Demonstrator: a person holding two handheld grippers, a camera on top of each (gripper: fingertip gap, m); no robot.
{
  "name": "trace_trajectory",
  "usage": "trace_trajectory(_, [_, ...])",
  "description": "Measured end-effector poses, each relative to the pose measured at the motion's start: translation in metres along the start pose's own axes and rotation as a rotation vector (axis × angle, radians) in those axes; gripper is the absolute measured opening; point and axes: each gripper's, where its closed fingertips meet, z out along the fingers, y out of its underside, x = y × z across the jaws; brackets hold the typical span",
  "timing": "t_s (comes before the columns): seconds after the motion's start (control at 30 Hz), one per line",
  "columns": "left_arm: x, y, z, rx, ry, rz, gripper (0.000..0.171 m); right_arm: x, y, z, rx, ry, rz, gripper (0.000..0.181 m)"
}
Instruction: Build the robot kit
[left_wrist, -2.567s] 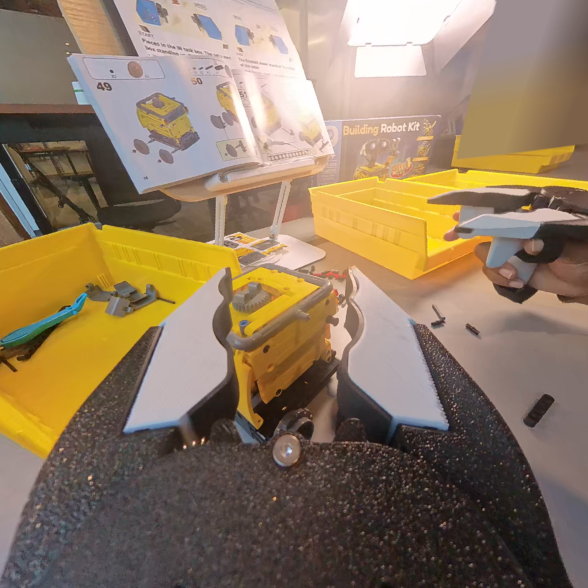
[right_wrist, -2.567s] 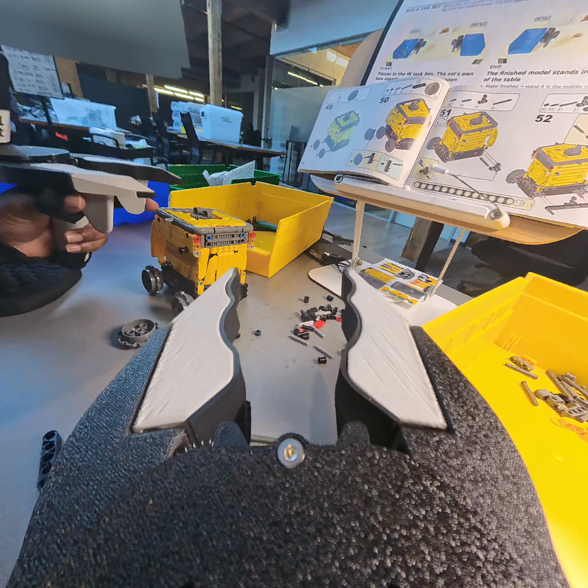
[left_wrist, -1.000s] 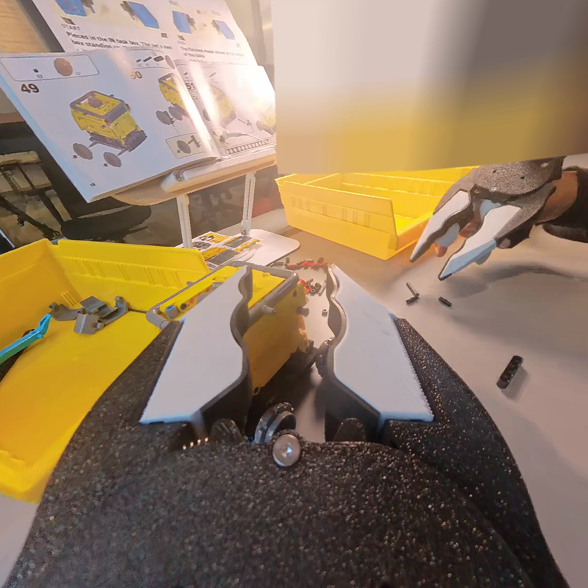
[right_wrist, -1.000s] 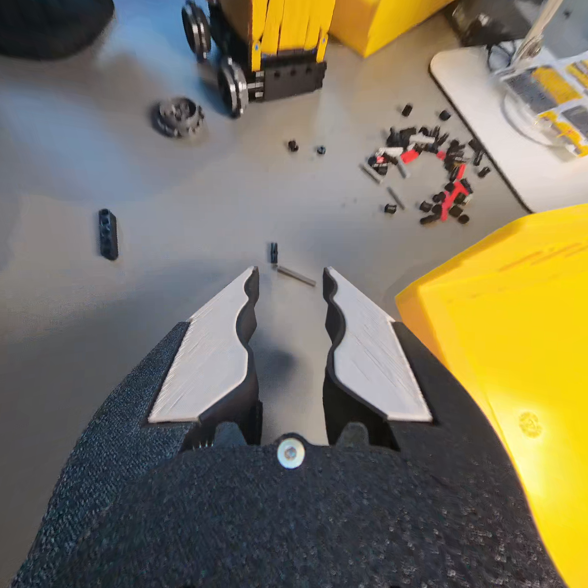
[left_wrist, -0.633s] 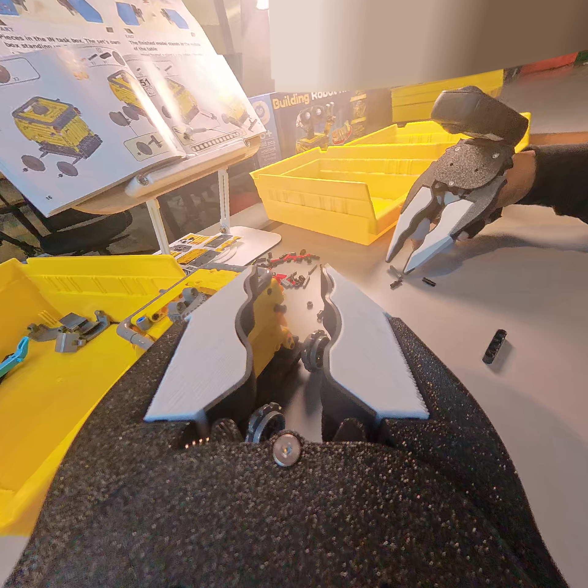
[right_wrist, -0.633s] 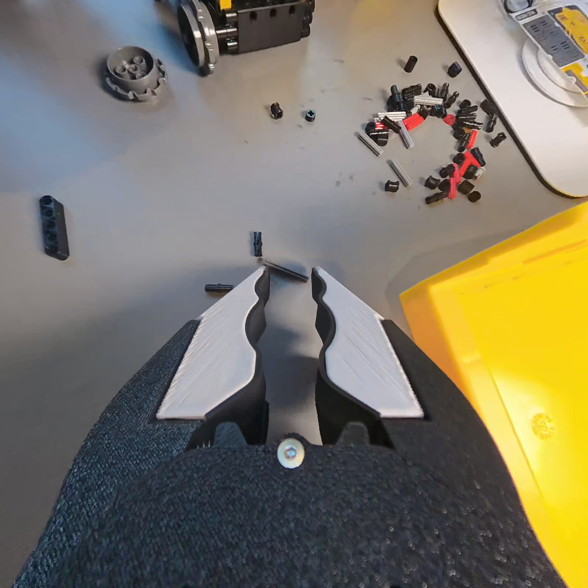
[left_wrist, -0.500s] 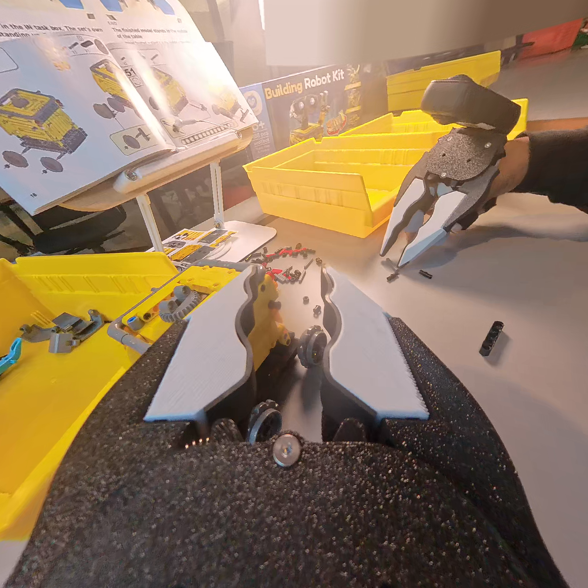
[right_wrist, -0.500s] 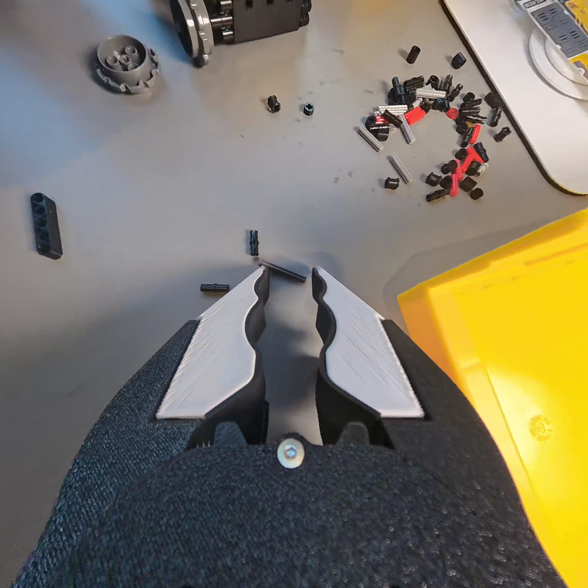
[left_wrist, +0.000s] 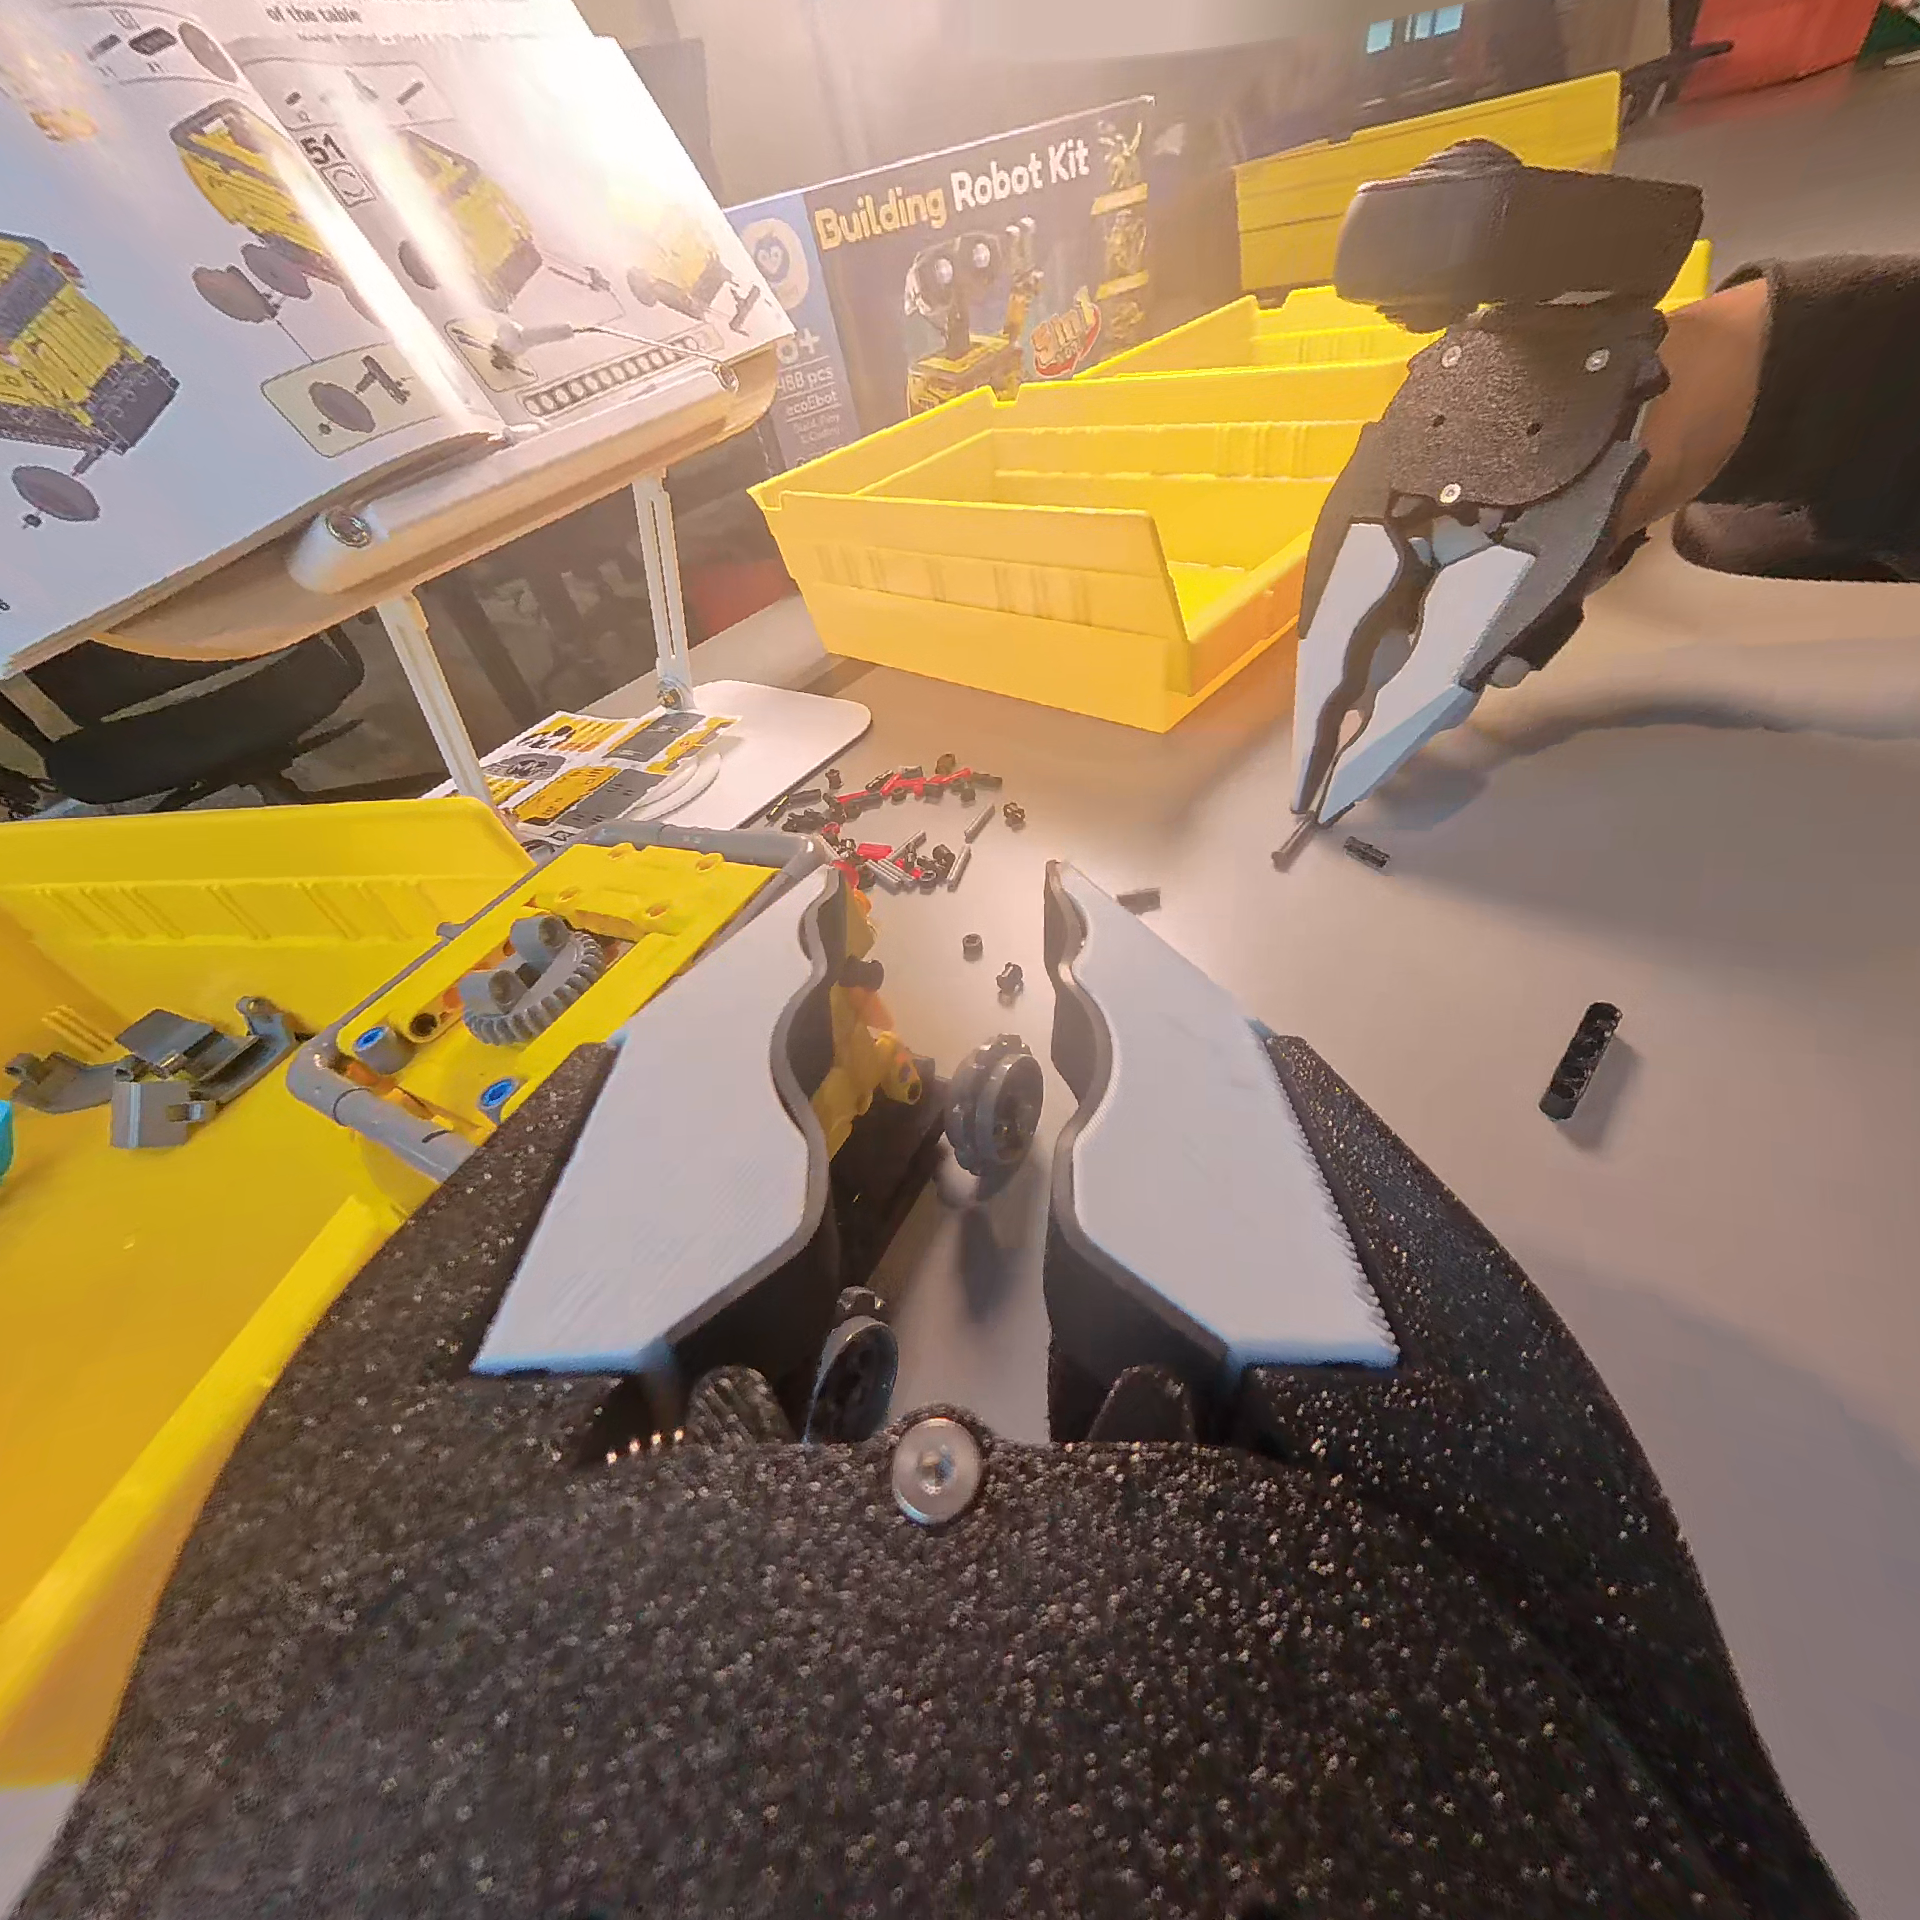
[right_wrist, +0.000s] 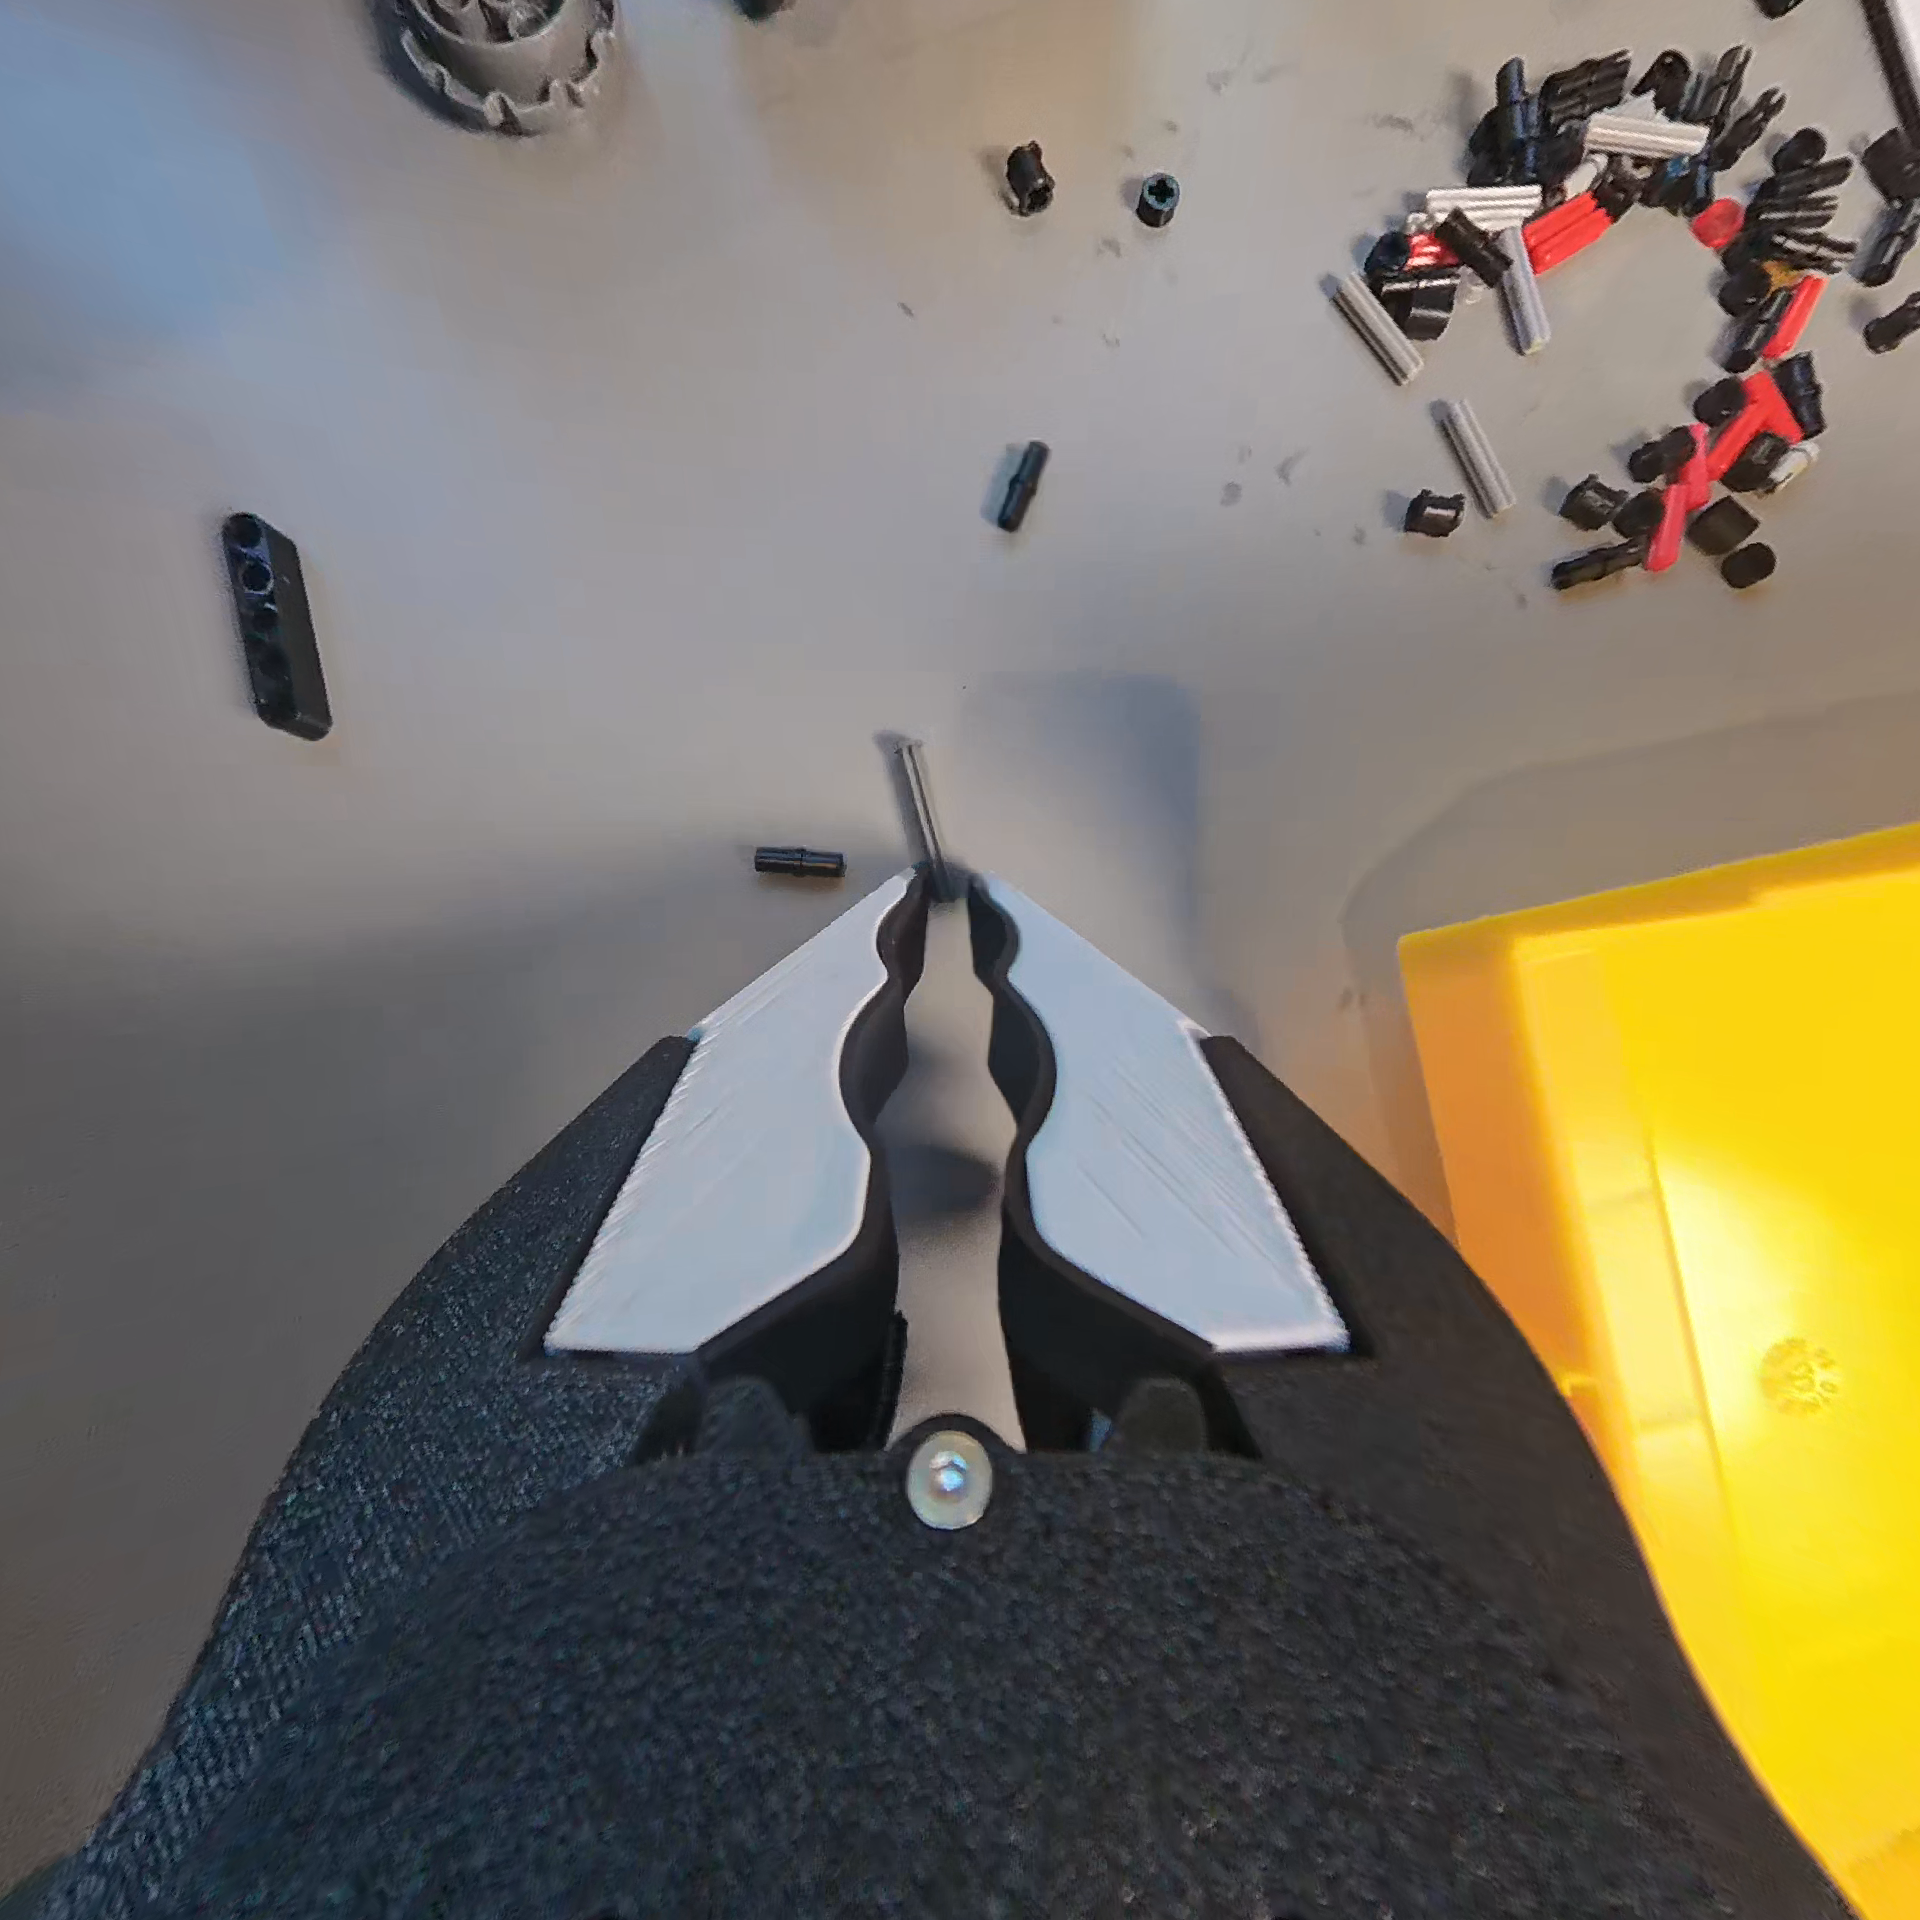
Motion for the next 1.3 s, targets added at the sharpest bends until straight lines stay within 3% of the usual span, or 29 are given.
trace_trajectory(0.07, [0.002, 0.001, 0.001, -0.004, 0.007, 0.002, 0.035, 0.004, -0.012, -0.002, 0.015, 0.025, -0.013, 0.017])
trace_trajectory(0.2, [0.007, 0.004, 0.003, -0.023, 0.020, 0.014, 0.036, 0.009, -0.082, 0.001, 0.204, 0.050, -0.023, 0.022])
trace_trajectory(0.27, [0.008, 0.004, 0.003, -0.027, 0.024, 0.016, 0.036, 0.014, -0.105, 0.019, 0.210, 0.053, -0.057, 0.022])
trace_trajectory(0.47, [0.009, 0.005, 0.003, -0.035, 0.034, 0.013, 0.036, 0.014, -0.112, 0.075, 0.066, -0.076, -0.085, 0.022])
trace_trajectory(0.8, [0.018, 0.007, 0.005, -0.047, 0.077, -0.005, 0.036, 0.012, -0.112, 0.079, 0.045, -0.117, -0.095, 0.007])
trace_trajectory(0.9, [0.021, 0.006, 0.005, -0.040, 0.107, -0.037, 0.037, 0.009, -0.116, 0.074, 0.095, -0.103, -0.135, 0.006])
trace_trajectory(1.13, [0.044, -0.002, 0.002, -0.003, 0.307, -0.268, 0.036, -0.034, -0.159, 0.013, 0.496, -0.082, -0.306, 0.007])
trace_trajectory(1.3, [0.055, -0.010, 0.000, 0.030, 0.427, -0.429, 0.030, -0.062, -0.162, -0.012, 0.597, -0.070, -0.352, 0.007])
